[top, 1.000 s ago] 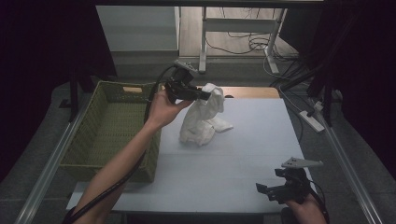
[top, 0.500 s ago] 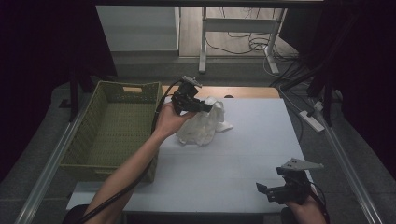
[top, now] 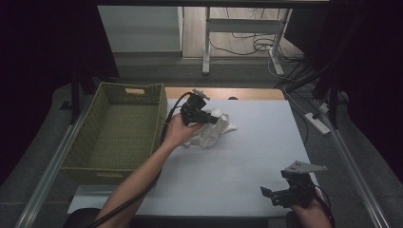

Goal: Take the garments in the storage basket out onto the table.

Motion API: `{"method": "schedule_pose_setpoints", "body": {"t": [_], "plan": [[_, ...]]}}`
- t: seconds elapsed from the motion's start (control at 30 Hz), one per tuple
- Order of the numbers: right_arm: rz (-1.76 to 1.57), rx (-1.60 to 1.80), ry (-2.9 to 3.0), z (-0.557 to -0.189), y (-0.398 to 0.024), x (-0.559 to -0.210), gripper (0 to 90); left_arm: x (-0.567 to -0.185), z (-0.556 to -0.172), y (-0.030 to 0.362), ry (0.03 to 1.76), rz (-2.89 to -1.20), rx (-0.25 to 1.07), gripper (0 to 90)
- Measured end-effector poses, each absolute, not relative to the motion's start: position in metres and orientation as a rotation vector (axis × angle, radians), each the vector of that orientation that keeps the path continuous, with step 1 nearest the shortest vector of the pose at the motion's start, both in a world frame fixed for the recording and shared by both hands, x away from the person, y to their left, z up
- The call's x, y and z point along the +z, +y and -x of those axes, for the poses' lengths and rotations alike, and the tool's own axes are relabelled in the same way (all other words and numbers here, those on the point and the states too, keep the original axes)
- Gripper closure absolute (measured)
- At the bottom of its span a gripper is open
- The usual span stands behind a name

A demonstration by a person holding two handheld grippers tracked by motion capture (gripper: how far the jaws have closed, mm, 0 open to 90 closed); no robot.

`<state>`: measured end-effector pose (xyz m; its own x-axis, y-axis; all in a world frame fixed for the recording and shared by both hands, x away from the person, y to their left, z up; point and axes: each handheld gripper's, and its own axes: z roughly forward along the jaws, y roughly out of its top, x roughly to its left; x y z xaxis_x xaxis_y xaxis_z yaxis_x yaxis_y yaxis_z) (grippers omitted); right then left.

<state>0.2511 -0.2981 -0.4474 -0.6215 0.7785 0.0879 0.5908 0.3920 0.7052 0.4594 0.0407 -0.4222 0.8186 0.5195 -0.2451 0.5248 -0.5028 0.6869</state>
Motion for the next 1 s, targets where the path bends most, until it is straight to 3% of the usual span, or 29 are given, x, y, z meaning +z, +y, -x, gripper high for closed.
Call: {"method": "schedule_pose_setpoints", "body": {"t": [0.67, 1.0], "plan": [[-1.215, 1.048, 2.418, -0.253, -0.298, -0.448, 0.7, -0.487, -0.459, 0.028, 0.821, -2.283, -0.006, 73.2], [-1.215, 1.041, 2.425, -0.253, -0.297, -0.449, 0.7, -0.503, -0.459, 0.031, 0.869, -2.252, -0.094, 66.3]]}}
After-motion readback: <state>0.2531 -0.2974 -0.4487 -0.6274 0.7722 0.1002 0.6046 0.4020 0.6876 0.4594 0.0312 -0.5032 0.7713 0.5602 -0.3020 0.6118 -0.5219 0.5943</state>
